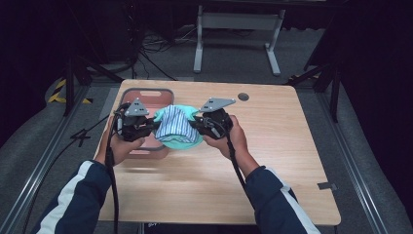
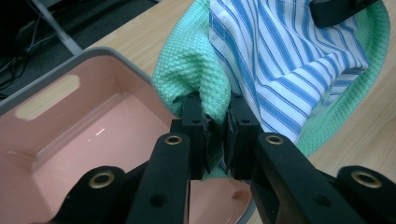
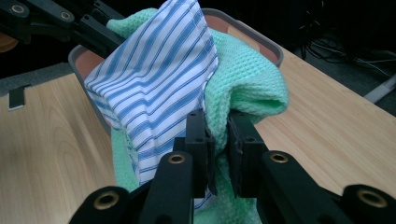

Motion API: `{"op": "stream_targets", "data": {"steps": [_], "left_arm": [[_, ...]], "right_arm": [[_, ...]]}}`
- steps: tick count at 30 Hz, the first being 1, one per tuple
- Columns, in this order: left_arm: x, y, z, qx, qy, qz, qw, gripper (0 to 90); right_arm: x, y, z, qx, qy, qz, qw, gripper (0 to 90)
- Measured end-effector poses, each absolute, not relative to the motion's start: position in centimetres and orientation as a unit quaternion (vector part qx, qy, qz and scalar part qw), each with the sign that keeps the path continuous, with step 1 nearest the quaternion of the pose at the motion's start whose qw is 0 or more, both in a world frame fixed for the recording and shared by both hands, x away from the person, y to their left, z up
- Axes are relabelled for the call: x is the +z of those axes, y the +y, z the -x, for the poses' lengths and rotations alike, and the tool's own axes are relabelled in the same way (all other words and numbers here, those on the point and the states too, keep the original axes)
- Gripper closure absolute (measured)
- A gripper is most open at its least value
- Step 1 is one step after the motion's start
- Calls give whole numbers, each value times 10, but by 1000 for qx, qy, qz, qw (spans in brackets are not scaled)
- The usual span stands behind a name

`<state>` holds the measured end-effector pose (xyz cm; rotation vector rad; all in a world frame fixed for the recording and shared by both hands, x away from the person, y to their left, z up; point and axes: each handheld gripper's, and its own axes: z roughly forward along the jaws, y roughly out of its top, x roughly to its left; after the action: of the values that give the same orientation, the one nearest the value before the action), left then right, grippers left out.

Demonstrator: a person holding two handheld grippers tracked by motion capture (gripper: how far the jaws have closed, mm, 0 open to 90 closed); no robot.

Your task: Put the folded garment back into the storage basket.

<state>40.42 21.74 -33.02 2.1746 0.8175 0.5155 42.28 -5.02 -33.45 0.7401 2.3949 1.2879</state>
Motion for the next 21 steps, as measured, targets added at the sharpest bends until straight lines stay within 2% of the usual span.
{"op": "stream_targets", "data": {"steps": [21], "left_arm": [[-324,269,-408,230,361,-829,360,804]], "right_arm": [[-329,6,-442,464,840,-241,146,797]]}}
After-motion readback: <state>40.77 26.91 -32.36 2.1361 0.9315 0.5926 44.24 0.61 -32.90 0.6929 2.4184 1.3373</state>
